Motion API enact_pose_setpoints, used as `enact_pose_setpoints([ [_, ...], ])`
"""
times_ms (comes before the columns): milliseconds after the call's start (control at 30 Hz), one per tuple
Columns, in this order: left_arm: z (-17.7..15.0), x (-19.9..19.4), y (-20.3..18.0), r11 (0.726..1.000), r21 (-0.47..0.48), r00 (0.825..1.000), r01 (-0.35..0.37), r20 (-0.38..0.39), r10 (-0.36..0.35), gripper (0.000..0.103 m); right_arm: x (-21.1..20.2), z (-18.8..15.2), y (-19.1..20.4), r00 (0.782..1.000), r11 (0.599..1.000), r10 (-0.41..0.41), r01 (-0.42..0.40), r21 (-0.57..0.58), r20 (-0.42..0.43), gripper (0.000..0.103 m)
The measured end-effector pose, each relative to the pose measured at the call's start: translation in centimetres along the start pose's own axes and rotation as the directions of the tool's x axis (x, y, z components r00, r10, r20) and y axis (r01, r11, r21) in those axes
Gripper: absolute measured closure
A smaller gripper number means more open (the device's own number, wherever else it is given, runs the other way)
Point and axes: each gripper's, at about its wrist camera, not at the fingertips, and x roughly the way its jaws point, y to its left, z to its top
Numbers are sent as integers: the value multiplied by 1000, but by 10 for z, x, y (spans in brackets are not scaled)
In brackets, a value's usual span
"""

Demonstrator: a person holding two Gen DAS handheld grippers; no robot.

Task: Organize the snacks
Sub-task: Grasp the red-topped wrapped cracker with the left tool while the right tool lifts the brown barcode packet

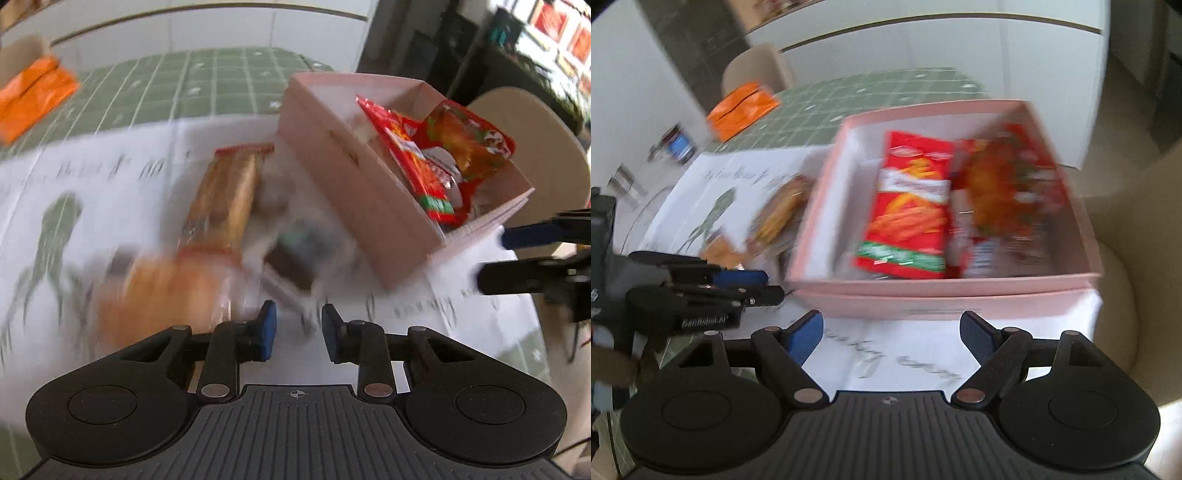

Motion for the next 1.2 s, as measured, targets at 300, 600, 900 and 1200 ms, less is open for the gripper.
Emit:
enact_pose_setpoints([
  [300,-63,-60,30,971,-237,997,5,76,14,72,37,4,77,1000,991,13,-13,-132,5,21],
  [600,-98,-99,56,936,-349,990,-42,112,86,72,90,29,101,984,993,-121,120,17,135,24],
  [900,-76,-102,68,935,-354,984,-13,160,75,72,83,4,112,988,985,-102,117,-131,116,65],
  [1200,29,-69,46,963,-269,966,11,250,59,72,38,-54,88,991,986,-109,117,-122,73,64],
])
